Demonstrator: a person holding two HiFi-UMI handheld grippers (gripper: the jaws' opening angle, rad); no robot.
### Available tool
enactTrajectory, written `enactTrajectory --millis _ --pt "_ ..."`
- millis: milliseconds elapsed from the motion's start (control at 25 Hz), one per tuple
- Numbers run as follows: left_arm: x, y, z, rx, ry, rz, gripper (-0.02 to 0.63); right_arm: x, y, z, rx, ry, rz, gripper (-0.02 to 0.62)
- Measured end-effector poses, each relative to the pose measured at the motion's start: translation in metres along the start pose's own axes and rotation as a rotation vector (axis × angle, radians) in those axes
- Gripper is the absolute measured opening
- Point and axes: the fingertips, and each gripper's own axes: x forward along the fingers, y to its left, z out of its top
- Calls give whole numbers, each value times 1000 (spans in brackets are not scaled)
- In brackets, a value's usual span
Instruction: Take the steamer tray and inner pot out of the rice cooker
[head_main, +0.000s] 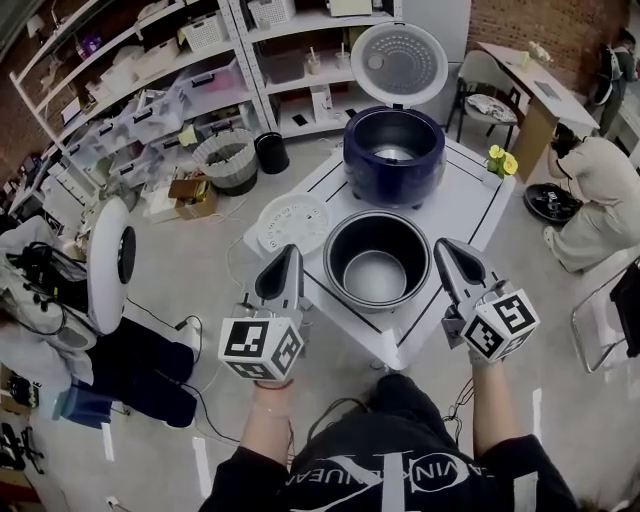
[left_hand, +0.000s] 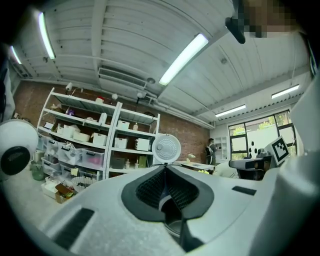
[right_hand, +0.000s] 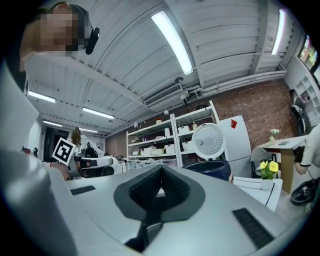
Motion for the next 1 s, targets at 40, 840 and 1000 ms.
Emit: enactTrajectory --millis 40,840,1000 --pt "-2 0 0 -2 1 2 14 -1 2 1 -9 0 4 -2" --pt "-9 -17 0 42 14 67 14 -9 0 0 -33 40 65 -2" --pt "-12 -17 -2 37 20 87 14 -12 0 -3 -26 56 75 -2"
